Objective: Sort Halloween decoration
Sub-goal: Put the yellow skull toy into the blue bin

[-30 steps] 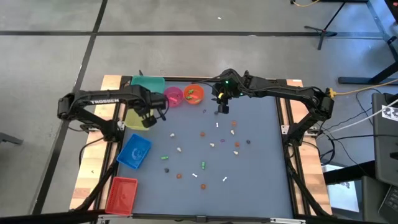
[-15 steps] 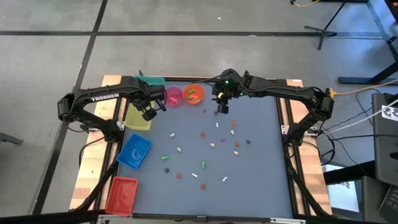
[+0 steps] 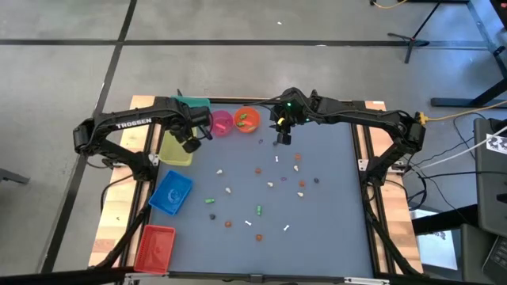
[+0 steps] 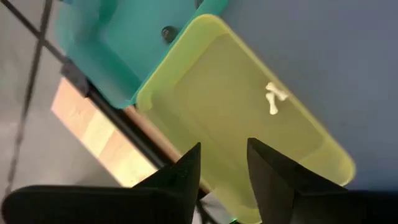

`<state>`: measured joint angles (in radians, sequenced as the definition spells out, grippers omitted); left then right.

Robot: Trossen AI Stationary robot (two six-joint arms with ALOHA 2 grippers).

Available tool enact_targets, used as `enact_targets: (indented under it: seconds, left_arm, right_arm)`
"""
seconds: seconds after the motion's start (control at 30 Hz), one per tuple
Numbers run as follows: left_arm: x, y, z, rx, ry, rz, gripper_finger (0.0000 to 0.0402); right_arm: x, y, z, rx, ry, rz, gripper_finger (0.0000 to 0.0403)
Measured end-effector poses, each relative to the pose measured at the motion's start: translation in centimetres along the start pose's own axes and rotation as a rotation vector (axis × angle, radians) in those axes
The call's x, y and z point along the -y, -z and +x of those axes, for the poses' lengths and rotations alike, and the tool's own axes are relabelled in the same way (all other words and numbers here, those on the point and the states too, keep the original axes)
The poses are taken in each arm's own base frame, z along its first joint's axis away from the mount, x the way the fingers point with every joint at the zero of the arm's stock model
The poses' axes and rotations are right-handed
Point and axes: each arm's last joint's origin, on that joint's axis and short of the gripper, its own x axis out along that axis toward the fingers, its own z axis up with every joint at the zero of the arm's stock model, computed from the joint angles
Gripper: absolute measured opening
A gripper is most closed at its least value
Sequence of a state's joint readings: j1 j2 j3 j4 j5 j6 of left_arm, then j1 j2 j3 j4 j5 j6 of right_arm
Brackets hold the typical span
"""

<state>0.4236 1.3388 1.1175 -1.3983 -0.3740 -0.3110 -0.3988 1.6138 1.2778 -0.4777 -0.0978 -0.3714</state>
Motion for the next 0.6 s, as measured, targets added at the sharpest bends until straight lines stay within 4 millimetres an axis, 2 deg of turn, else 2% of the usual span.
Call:
enact_targets:
  seconds: [0.33, 0.6]
  left_arm:
    - [0.8, -1.4, -0.2, 0.11, 0.183, -0.051, 0.0149]
    - [1.6, -2.8, -0.6, 0.236, 0.296, -0.12, 0.0152]
  right_arm:
    - [0.0, 0.0, 0.0, 0.001, 0.0, 0.0, 0.0135]
    - [0.0, 0.0, 0.0, 0.0, 0.0, 0.0, 0.0135]
